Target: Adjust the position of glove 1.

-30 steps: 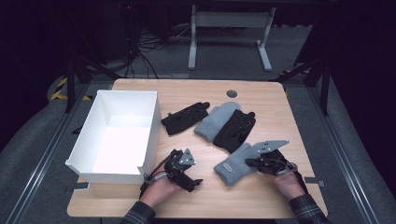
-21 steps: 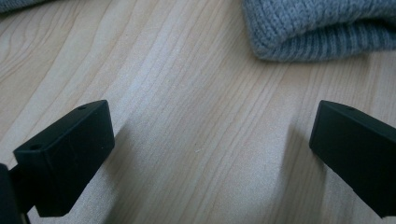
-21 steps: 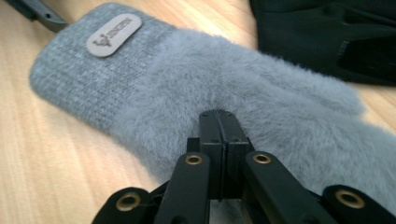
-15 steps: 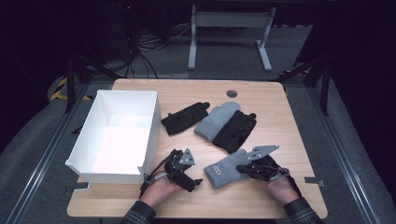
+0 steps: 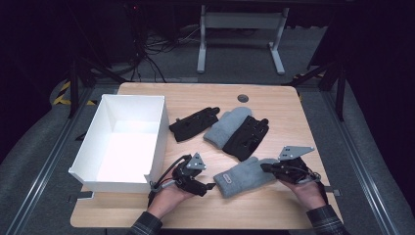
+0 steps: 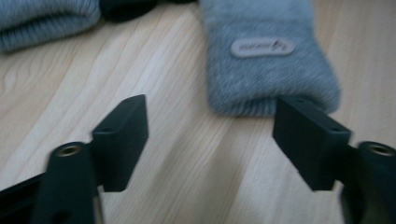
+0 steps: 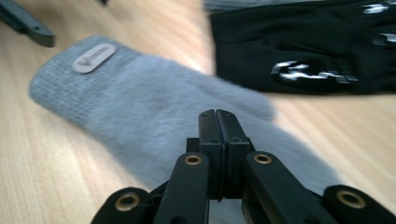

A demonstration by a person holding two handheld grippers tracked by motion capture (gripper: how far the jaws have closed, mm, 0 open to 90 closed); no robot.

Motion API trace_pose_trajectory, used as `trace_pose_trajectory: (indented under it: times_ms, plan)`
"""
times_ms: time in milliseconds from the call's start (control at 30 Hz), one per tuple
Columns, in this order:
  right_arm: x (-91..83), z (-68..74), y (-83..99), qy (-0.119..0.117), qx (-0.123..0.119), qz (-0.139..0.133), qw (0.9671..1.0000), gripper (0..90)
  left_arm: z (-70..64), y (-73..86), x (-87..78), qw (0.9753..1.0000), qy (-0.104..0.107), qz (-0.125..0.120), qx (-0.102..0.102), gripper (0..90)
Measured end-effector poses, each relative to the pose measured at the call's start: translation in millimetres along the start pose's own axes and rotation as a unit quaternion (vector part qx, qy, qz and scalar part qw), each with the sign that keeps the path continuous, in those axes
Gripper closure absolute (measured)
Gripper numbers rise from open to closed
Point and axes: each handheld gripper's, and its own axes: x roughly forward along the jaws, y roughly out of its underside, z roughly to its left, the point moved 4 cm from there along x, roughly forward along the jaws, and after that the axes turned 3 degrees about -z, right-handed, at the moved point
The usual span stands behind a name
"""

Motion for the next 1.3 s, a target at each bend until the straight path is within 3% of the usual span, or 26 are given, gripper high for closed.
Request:
trace_pose_trajectory:
  times_ms: [100, 133, 233, 400, 467, 600, 733, 900, 1100, 1300]
  plan:
    - [-9.5, -11.8, 2.4, 0.021, 0.014, -0.006, 0.9997, 90.0, -2.7, -8.2, -2.6, 0.9999, 0.014, -0.008, 0.001, 45.5]
    - [-9.5, -11.8, 2.4, 0.021, 0.014, -0.006, 0.9997, 90.0, -3.6, -12.1, -2.6, 0.9997, 0.017, -0.014, 0.004, 45.5]
    - [-15.5, -23.2, 6.0, 0.04, 0.025, -0.005, 0.9989, 90.0, -5.6, -24.4, 0.0, 0.9994, 0.029, -0.019, 0.011, 61.8]
    - [-17.0, -36.1, 14.3, 0.066, 0.041, 0.013, 0.9969, 90.0, -11.1, -36.4, 15.8, 0.9988, 0.043, 0.006, 0.021, 84.8]
    - [-17.2, -38.9, 16.6, 0.071, 0.048, 0.018, 0.9962, 90.0, -13.1, -40.6, 22.4, 0.9985, 0.048, 0.012, 0.023, 89.1]
    - [-18.5, -43.8, 22.4, 0.089, 0.055, 0.036, 0.9939, 90.0, -15.8, -44.8, 38.0, 0.9975, 0.056, 0.031, 0.029, 90.0]
    - [-15.6, -46.7, 28.2, 0.085, 0.062, 0.049, 0.9932, 90.0, -17.9, -43.6, 43.7, 0.9968, 0.063, 0.041, 0.027, 90.0]
    - [-8.2, -43.4, 31.6, 0.067, 0.066, 0.062, 0.9937, 90.0, -19.7, -39.3, 41.1, 0.9959, 0.071, 0.05, 0.024, 90.0]
    - [-1.1, -31.9, 27.5, 0.049, 0.054, 0.064, 0.9953, 90.0, -25.6, -29.7, 31.5, 0.9951, 0.078, 0.057, 0.023, 90.0]
    - [10.4, -18.4, 20.2, 0.034, 0.039, 0.063, 0.9967, 90.0, -24.4, -16.4, 17.7, 0.9953, 0.077, 0.058, 0.009, 90.0]
